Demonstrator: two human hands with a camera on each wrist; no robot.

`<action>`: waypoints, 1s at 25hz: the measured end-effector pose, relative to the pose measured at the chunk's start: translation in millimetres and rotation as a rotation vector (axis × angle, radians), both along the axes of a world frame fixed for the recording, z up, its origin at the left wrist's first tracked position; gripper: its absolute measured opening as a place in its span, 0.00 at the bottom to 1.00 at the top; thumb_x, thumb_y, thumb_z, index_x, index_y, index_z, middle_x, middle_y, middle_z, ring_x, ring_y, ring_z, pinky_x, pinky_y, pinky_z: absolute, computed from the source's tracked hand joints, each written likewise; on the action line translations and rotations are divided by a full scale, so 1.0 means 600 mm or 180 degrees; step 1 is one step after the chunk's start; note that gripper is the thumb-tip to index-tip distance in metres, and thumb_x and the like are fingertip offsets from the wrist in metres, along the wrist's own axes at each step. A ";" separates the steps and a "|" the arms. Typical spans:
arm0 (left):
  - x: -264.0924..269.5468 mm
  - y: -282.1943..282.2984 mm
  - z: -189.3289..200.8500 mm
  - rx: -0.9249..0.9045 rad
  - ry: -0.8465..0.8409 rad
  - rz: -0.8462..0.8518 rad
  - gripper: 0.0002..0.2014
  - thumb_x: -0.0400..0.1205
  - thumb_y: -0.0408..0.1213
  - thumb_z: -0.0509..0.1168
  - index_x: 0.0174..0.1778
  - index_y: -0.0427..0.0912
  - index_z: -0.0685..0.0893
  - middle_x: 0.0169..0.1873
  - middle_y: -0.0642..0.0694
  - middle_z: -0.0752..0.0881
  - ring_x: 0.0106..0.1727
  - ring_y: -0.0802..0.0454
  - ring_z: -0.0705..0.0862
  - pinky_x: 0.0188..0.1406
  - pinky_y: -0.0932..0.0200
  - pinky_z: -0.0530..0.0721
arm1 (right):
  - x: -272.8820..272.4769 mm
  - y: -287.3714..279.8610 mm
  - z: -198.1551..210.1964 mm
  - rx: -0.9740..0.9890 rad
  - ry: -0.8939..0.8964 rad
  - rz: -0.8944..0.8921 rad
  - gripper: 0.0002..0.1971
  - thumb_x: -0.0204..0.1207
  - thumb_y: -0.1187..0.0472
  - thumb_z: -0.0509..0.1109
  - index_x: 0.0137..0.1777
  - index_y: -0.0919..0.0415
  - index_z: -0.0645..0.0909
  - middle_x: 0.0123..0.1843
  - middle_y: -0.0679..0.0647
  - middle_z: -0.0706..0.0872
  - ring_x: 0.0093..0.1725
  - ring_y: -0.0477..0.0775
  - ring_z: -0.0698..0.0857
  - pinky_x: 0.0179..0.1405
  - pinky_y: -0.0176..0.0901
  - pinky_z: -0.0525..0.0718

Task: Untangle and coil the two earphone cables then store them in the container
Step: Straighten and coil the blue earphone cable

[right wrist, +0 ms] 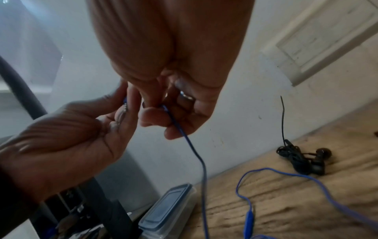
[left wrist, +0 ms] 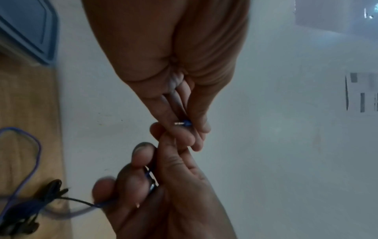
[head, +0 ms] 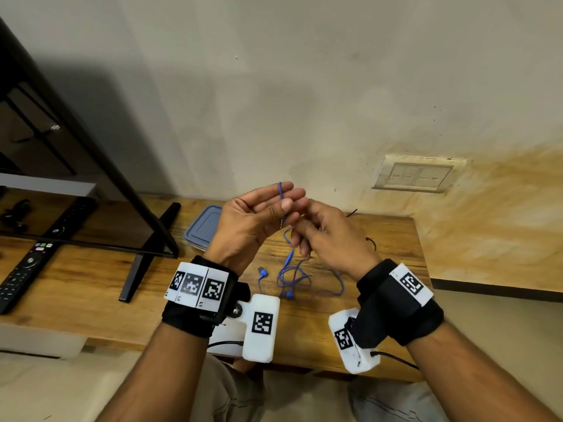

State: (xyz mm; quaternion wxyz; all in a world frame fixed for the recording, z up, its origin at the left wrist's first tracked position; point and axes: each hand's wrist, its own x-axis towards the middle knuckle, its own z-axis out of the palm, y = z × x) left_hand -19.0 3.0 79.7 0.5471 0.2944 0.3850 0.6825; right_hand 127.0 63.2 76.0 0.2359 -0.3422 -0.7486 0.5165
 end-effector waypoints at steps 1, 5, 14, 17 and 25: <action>-0.004 0.002 -0.003 0.0035 -0.0041 0.0111 0.17 0.72 0.23 0.69 0.57 0.33 0.86 0.52 0.36 0.92 0.53 0.43 0.92 0.49 0.58 0.90 | 0.002 -0.007 -0.001 0.0170 -0.0201 0.0163 0.07 0.87 0.62 0.61 0.54 0.58 0.82 0.34 0.53 0.88 0.26 0.46 0.82 0.33 0.44 0.83; -0.017 0.008 -0.022 0.0074 0.0531 0.0386 0.17 0.75 0.18 0.69 0.59 0.35 0.86 0.53 0.39 0.92 0.58 0.41 0.90 0.57 0.54 0.88 | 0.009 -0.023 -0.004 0.1067 -0.0868 0.0737 0.12 0.87 0.56 0.60 0.47 0.59 0.82 0.33 0.52 0.88 0.29 0.42 0.81 0.32 0.38 0.77; -0.004 -0.003 -0.016 -0.0028 0.1905 -0.0623 0.13 0.86 0.25 0.59 0.64 0.28 0.84 0.43 0.38 0.90 0.37 0.49 0.87 0.44 0.58 0.86 | 0.052 0.034 0.024 0.2402 0.0105 -0.0356 0.02 0.78 0.64 0.74 0.48 0.61 0.88 0.42 0.51 0.89 0.41 0.49 0.85 0.42 0.43 0.84; 0.000 -0.006 -0.009 -0.0054 0.1658 -0.0734 0.13 0.84 0.26 0.63 0.62 0.30 0.85 0.41 0.39 0.91 0.37 0.50 0.87 0.43 0.58 0.87 | 0.049 0.037 0.020 0.2332 0.0374 -0.0597 0.02 0.76 0.67 0.76 0.47 0.64 0.89 0.42 0.52 0.90 0.42 0.47 0.87 0.43 0.36 0.84; 0.005 -0.007 -0.002 -0.0099 0.0885 -0.0756 0.14 0.75 0.25 0.68 0.57 0.31 0.87 0.46 0.33 0.92 0.45 0.44 0.91 0.46 0.59 0.88 | 0.038 0.033 0.019 0.0596 0.0985 -0.0590 0.05 0.76 0.69 0.76 0.50 0.62 0.88 0.42 0.51 0.90 0.40 0.44 0.89 0.45 0.35 0.86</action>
